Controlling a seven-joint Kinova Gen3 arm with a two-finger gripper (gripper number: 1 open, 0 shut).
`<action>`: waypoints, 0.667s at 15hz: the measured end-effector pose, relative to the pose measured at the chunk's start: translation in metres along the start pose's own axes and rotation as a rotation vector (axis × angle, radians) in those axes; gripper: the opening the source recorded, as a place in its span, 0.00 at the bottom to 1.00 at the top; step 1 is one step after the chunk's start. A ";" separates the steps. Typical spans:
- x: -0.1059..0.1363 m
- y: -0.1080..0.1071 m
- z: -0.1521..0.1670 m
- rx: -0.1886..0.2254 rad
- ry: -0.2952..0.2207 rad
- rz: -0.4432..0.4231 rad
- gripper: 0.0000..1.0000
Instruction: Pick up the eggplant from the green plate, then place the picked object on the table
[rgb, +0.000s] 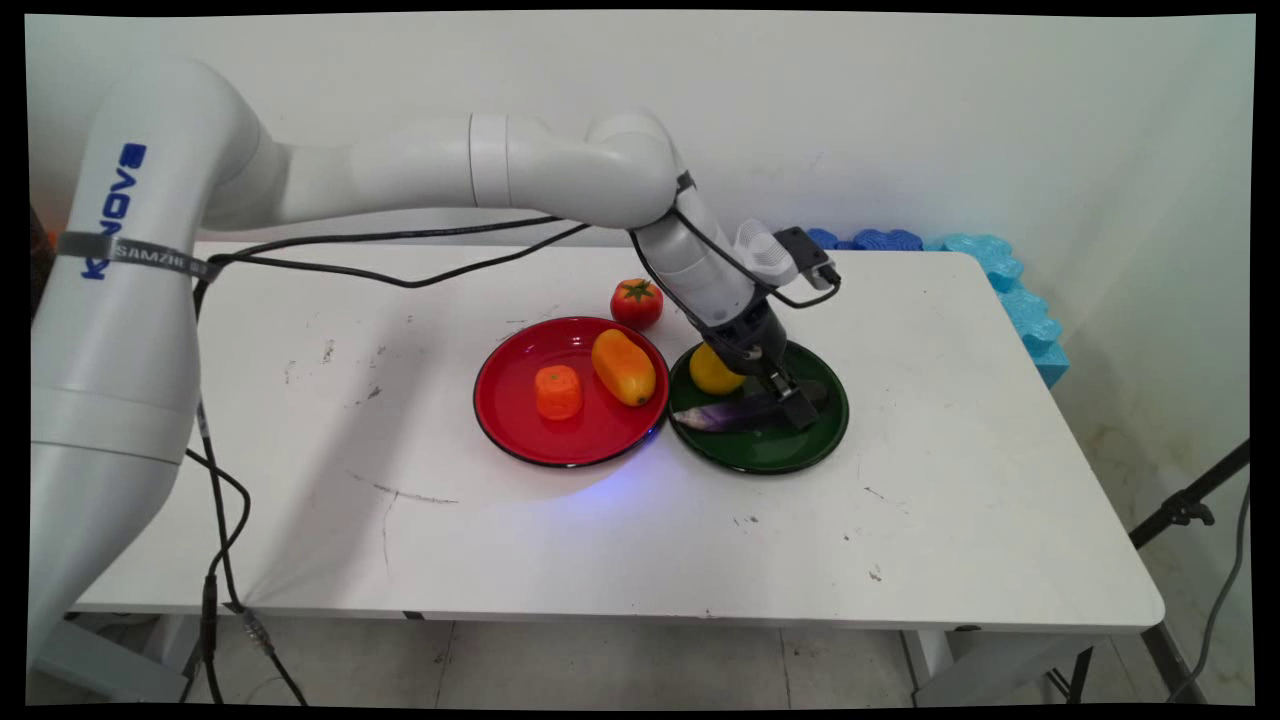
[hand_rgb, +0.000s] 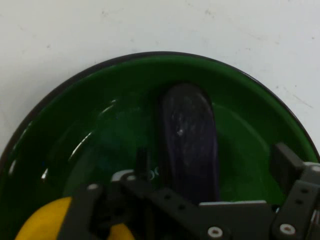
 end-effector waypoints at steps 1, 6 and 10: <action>0.000 0.001 0.002 -0.001 0.000 0.001 0.00; -0.003 0.005 0.004 -0.009 -0.008 0.016 0.00; -0.002 0.011 -0.010 -0.008 -0.008 0.034 0.00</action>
